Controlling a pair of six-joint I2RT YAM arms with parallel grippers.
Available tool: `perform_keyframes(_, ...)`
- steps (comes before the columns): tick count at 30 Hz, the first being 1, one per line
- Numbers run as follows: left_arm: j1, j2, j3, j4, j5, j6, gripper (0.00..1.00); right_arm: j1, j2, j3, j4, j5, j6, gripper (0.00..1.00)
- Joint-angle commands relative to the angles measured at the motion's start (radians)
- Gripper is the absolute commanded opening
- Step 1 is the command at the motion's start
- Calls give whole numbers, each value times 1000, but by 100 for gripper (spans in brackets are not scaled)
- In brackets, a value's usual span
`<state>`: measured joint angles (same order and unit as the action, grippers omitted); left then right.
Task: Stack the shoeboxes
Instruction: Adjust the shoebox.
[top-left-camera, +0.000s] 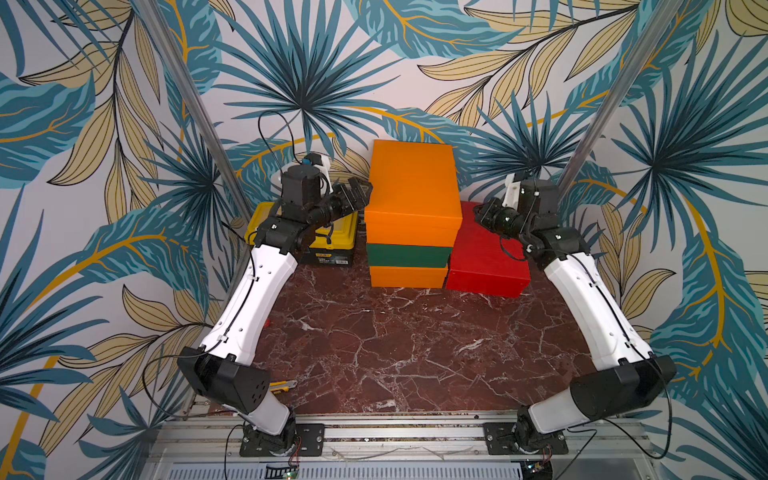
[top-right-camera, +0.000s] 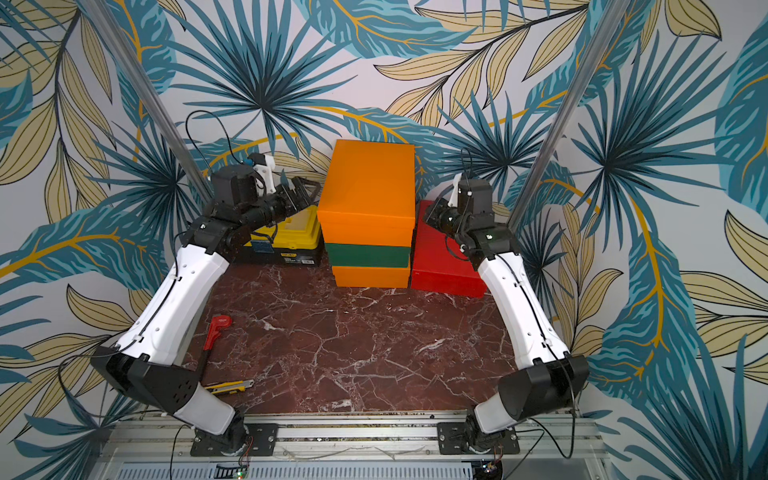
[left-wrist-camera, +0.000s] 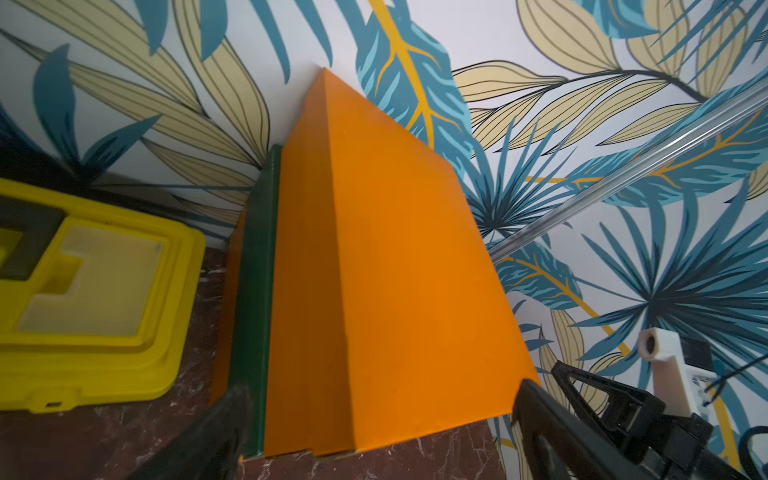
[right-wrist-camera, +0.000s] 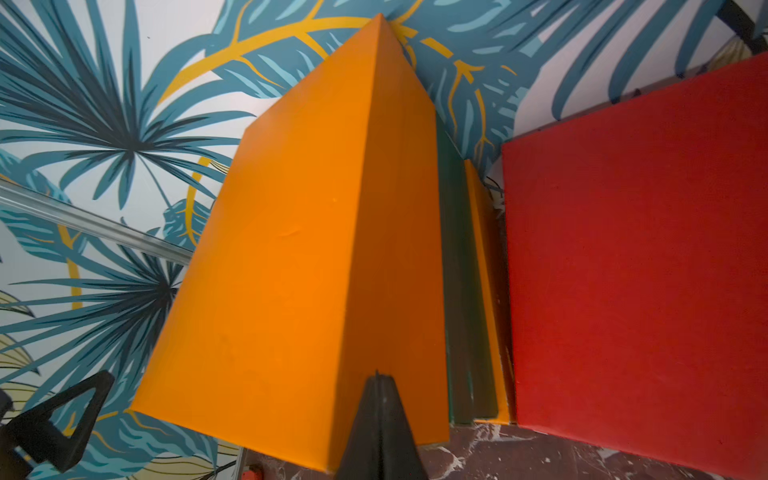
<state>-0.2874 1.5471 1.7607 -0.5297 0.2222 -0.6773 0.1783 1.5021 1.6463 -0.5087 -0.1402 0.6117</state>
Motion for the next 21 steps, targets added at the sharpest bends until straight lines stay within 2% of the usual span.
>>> perform_keyframes(1, -1, -86, -146, -19, -38, 19, 95, 5, -11, -114, -28, 40, -13, 1)
perform_keyframes(7, -1, -192, -372, -32, -63, 0, 86, 9, 35, -180, -53, 29, -35, 0)
perform_keyframes(14, 0, -214, -506, -32, -68, -9, 74, 9, 163, -115, -95, 30, -85, 0)
perform_keyframes(15, 0, -205, -515, -32, -64, -6, 74, 9, 182, -100, -99, 31, -88, 0)
perform_keyframes(17, 0, -178, -523, -31, -55, -4, 87, 7, 222, -76, -92, 26, -96, 0)
perform_keyframes(21, 11, -104, -532, -20, -26, -16, 90, -1, 314, -5, -88, -8, -110, 0)
